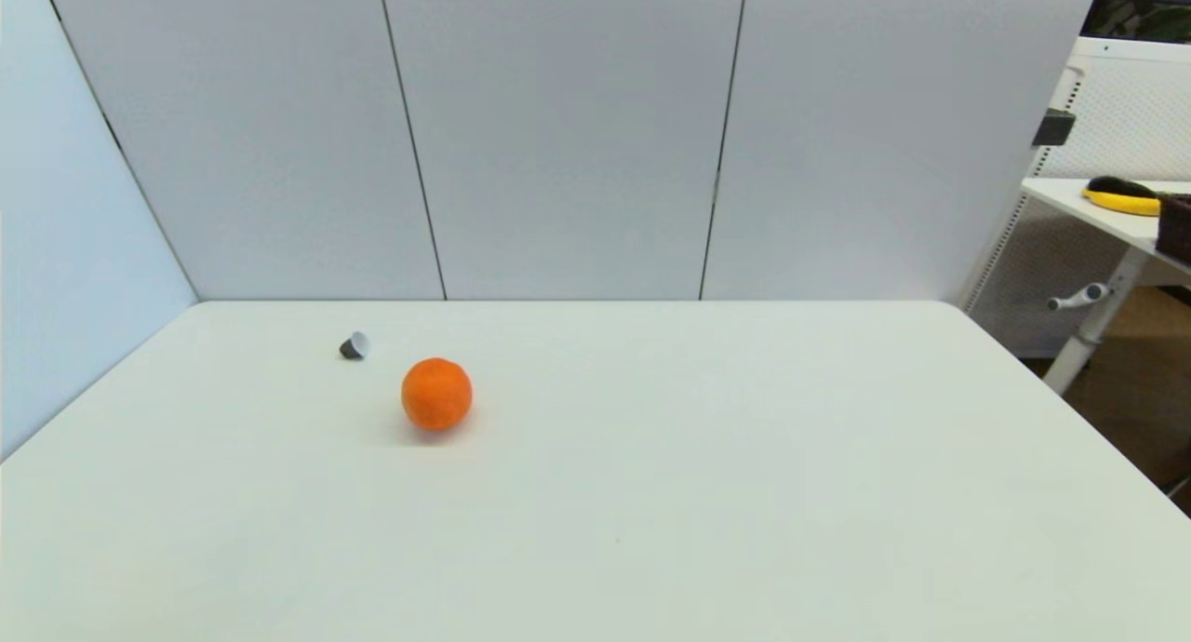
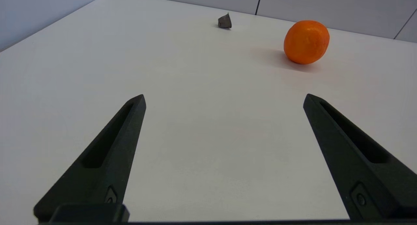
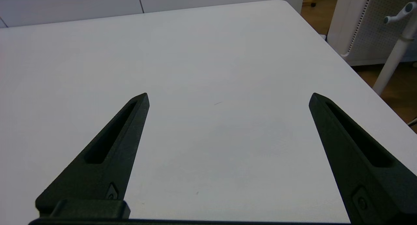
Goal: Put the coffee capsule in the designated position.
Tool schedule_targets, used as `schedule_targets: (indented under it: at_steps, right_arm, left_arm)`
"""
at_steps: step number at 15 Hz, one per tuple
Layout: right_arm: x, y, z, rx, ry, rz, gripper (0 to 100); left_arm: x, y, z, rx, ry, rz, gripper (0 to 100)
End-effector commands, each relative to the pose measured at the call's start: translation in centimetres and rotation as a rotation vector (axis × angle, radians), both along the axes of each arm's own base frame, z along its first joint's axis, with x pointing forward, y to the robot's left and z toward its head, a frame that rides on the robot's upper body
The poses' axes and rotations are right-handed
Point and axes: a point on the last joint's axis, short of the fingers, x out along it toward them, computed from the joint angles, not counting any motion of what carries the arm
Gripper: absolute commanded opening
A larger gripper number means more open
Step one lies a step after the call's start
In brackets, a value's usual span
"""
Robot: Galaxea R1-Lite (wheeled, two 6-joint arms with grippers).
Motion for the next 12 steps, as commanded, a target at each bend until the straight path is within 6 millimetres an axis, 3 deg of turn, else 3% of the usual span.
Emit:
schedule_targets:
  at_steps: [1,7,12]
  right_arm:
    - [0.02,0.00,-0.04,0.000,0.002,0.000,100]
    - [0.02,0.00,-0.04,0.000,0.002,0.000,100]
    - [0.02,0.00,-0.04,0.000,0.002,0.000,100]
  left_arm:
    - [0.01,0.00,0.01,-0.001,0.001,0.001,100]
    - [0.01,0.00,-0.01,0.003,0.002,0.001,100]
    - [0.14,-0.10,0.09,0.182,0.029,-0.044,100]
